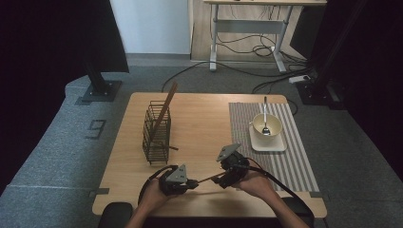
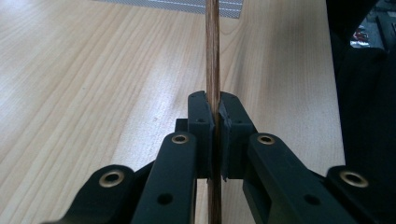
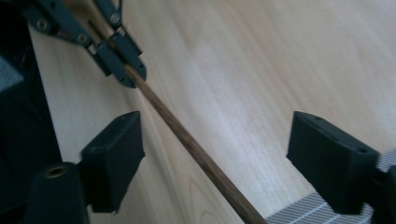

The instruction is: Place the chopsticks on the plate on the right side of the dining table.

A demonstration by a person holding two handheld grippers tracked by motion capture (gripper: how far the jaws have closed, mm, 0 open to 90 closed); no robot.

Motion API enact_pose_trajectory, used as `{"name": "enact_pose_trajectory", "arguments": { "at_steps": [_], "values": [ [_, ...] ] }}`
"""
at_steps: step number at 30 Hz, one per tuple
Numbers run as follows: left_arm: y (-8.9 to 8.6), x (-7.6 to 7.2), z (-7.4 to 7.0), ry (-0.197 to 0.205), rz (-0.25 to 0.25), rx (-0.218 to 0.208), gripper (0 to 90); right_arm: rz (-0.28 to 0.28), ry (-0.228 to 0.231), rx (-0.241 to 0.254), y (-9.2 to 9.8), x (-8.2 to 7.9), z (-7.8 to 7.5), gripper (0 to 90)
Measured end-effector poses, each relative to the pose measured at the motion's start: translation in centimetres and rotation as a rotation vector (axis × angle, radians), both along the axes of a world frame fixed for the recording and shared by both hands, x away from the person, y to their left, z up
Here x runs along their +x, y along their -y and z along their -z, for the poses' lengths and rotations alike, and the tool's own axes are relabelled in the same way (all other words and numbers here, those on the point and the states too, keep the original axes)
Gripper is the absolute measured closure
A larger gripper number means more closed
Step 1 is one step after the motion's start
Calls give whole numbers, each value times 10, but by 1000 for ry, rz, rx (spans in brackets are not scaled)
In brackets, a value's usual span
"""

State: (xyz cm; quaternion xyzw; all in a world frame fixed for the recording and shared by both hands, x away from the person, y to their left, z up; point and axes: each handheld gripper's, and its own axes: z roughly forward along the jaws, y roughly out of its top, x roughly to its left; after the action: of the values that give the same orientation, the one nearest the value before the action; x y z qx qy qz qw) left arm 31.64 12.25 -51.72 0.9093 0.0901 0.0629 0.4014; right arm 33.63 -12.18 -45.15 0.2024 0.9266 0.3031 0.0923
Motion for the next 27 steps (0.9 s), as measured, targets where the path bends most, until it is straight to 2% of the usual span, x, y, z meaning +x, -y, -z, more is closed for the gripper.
{"name": "enact_pose_trajectory", "arguments": {
  "at_steps": [4,6,15,20,24,27],
  "values": [
    [2,-1,0,-2,13,9,845,-58,-3,-50,-7,-4,8,328],
    [3,-1,0,-2,23,15,845,-85,-5,-70,-11,-6,12,354],
    [6,-3,2,-10,50,23,845,-140,4,-147,-20,-12,22,592],
    [6,-2,2,-19,47,22,844,-154,14,-156,-22,-14,23,672],
    [7,-2,4,-12,49,30,836,-181,-1,-169,-22,-14,24,710],
    [7,-1,5,-21,37,26,812,-204,-26,-177,-22,-15,25,753]
  ]
}}
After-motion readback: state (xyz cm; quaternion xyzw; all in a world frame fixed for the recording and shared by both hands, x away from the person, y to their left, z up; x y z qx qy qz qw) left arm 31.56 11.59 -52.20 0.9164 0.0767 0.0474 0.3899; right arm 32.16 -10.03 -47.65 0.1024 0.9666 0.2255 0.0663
